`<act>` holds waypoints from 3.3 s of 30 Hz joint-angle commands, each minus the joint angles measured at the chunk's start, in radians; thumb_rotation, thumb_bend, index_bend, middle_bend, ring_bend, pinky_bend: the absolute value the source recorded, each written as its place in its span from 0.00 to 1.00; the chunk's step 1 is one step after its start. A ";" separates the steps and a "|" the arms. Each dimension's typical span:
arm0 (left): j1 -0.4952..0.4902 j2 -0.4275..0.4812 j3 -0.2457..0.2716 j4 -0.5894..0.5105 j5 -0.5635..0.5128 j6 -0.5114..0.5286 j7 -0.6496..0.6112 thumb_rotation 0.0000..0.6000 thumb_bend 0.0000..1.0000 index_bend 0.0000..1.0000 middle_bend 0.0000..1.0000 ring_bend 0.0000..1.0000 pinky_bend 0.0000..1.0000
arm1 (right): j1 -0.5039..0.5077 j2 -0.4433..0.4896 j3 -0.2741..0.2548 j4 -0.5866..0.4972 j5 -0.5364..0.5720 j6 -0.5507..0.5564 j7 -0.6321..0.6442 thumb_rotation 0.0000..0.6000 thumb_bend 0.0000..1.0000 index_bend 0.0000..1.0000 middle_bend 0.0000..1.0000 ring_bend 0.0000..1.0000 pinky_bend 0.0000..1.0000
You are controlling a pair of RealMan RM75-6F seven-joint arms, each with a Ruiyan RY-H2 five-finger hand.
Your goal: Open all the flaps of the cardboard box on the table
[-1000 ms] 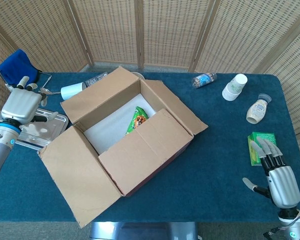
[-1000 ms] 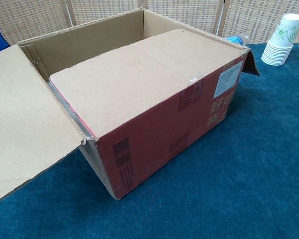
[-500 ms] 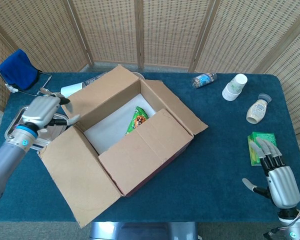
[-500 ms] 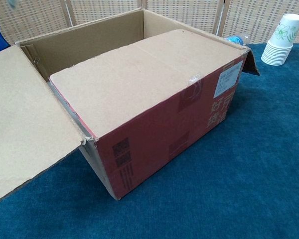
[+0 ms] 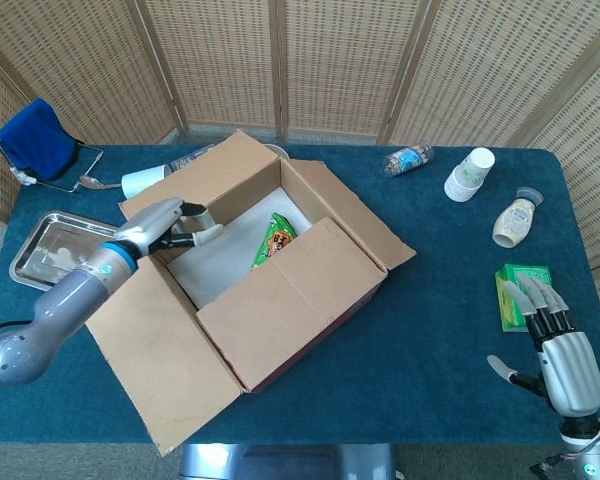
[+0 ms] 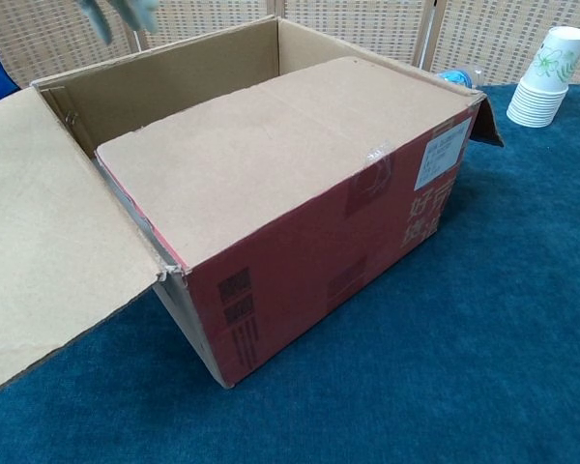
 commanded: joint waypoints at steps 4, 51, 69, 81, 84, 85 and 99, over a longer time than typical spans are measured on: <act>-0.133 -0.070 0.092 0.014 -0.103 0.077 0.114 0.30 0.00 0.45 0.47 0.35 0.44 | 0.000 0.002 0.000 -0.001 -0.002 0.003 0.006 1.00 0.00 0.00 0.00 0.00 0.12; -0.343 -0.347 0.035 0.050 -0.483 0.176 0.350 0.29 0.00 0.41 0.47 0.32 0.46 | -0.005 0.026 0.000 -0.003 -0.008 0.027 0.073 1.00 0.00 0.00 0.00 0.00 0.12; -0.172 -0.284 -0.139 -0.058 -0.147 0.196 0.085 0.28 0.00 0.41 0.47 0.32 0.45 | -0.006 0.027 -0.003 -0.008 -0.014 0.028 0.070 1.00 0.00 0.00 0.00 0.00 0.12; -0.132 -0.350 -0.169 -0.101 0.020 0.210 -0.002 0.27 0.00 0.43 0.47 0.32 0.42 | -0.006 0.027 -0.005 -0.009 -0.016 0.027 0.067 1.00 0.00 0.00 0.00 0.00 0.12; -0.135 -0.364 -0.166 -0.107 0.032 0.215 -0.010 0.27 0.00 0.43 0.47 0.32 0.43 | -0.006 0.026 -0.005 -0.010 -0.017 0.027 0.066 1.00 0.00 0.00 0.00 0.00 0.12; -0.137 -0.367 -0.166 -0.110 0.034 0.214 -0.014 0.27 0.00 0.43 0.47 0.32 0.42 | -0.006 0.026 -0.005 -0.010 -0.016 0.026 0.065 1.00 0.00 0.00 0.00 0.00 0.12; -0.223 -0.396 -0.088 -0.124 0.035 0.120 0.037 0.27 0.00 0.43 0.44 0.28 0.42 | -0.007 0.028 -0.005 -0.012 -0.017 0.028 0.067 1.00 0.00 0.00 0.00 0.00 0.12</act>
